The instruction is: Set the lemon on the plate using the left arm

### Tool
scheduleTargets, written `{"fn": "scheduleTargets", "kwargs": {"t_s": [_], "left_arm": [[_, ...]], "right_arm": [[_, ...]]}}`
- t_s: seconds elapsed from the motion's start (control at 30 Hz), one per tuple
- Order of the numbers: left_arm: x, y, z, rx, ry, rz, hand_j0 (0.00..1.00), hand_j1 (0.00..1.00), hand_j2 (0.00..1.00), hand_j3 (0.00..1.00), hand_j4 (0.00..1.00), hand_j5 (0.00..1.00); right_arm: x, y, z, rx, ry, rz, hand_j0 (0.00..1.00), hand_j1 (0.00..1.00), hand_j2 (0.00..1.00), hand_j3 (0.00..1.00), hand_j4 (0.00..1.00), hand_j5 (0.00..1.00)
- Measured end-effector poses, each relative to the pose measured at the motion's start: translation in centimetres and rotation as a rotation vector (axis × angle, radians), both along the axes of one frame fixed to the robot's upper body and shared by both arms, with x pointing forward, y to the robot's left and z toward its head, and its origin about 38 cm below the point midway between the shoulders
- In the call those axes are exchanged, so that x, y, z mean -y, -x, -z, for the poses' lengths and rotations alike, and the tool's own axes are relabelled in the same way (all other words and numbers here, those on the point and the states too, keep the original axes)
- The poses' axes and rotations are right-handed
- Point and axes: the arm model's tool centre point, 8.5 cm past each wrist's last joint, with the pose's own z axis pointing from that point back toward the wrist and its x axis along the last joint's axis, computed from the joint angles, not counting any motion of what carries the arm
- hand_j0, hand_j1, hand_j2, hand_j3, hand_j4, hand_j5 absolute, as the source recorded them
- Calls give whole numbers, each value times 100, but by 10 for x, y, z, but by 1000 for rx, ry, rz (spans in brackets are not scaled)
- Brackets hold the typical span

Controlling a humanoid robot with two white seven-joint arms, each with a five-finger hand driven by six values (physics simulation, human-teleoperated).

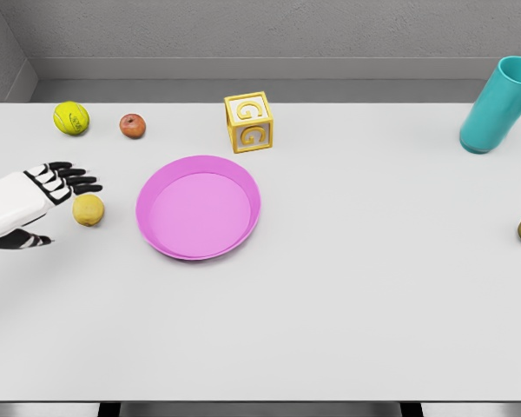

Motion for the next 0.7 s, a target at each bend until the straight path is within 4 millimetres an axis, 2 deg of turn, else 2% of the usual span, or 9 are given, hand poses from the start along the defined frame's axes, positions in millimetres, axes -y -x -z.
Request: {"fn": "scheduleTargets", "kwargs": {"t_s": [0.1,0.2,0.27,0.33,0.47,0.7], "left_arm": [[-13,-2,-7,-4,-43,-16,100,100,100,100,100,100],[-16,-3,-9,-5,-60,-19,100,100,100,100,100,100],[-12,-10,-15,24,-61,-13,100,100,100,100,100,100],[3,-25,-25,68,-66,15,100,100,100,100,100,100],[23,-25,11,-14,-61,46,100,100,100,100,100,100],[5,-37,27,-55,-72,-22,100,100,100,100,100,100]], "right_arm": [[0,0,0,0,0,0,100,100,100,100,100,100],[0,0,0,0,0,0,100,100,100,100,100,100],[0,0,0,0,0,0,100,100,100,100,100,100],[0,0,0,0,0,0,100,100,100,100,100,100],[0,0,0,0,0,0,100,100,100,100,100,100],[0,0,0,0,0,0,100,100,100,100,100,100]]}}
